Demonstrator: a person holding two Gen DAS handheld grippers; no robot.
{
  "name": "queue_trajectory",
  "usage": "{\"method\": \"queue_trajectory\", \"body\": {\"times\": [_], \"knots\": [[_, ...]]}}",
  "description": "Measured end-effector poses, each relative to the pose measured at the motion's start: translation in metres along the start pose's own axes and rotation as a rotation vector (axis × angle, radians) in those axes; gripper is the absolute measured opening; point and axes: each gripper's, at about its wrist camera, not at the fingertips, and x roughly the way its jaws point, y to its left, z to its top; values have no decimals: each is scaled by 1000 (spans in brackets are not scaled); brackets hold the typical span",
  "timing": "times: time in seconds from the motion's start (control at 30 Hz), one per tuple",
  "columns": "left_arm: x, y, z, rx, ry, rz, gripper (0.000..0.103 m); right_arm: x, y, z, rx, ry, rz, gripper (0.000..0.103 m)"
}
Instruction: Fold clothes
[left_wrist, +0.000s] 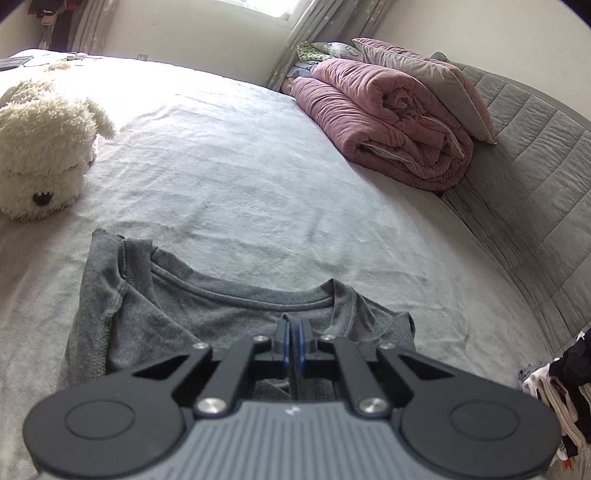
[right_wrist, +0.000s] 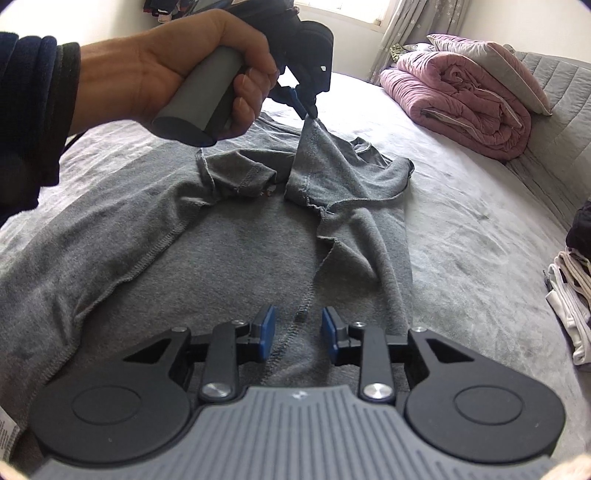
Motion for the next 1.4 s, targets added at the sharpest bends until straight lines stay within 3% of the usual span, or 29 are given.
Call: {"method": "queue_trajectory", "body": {"times": [0.03,0.13,0.23,0.3,0.37,0.43,0.63,0.73,0.87,0.93,1.17,1.4], "knots": [[-1,-1,2,5,-6,-1,1,2,-1,0,6,9,-10,9],[-3,-4,6,22,-20,0,1,4,-7,2,46,20,-11,4],[2,5,5,-20,41,-9,1,1,-11,4,84,17,-3,4],[4,15,0,-68,85,-33,7,-1,-11,4,91,10,-1,4],[5,21,-5,-80,98,-24,31,-2,-12,5,97,7,1,4],[8,27,-10,-94,109,-10,40,-2,-12,5,96,7,4,4],[22,27,-15,-124,159,-31,49,1,-12,6,98,23,14,5],[28,24,-17,-124,159,-25,46,2,-12,5,101,31,18,5],[28,14,-19,-68,136,13,13,2,-11,3,90,23,12,4],[26,12,-21,-47,115,33,5,2,-11,3,94,18,9,3],[-14,2,1,-89,-3,-6,4,-17,-20,9,141,-60,18,2],[-34,-1,18,-109,-16,1,4,-27,-23,11,183,-107,54,2]]}}
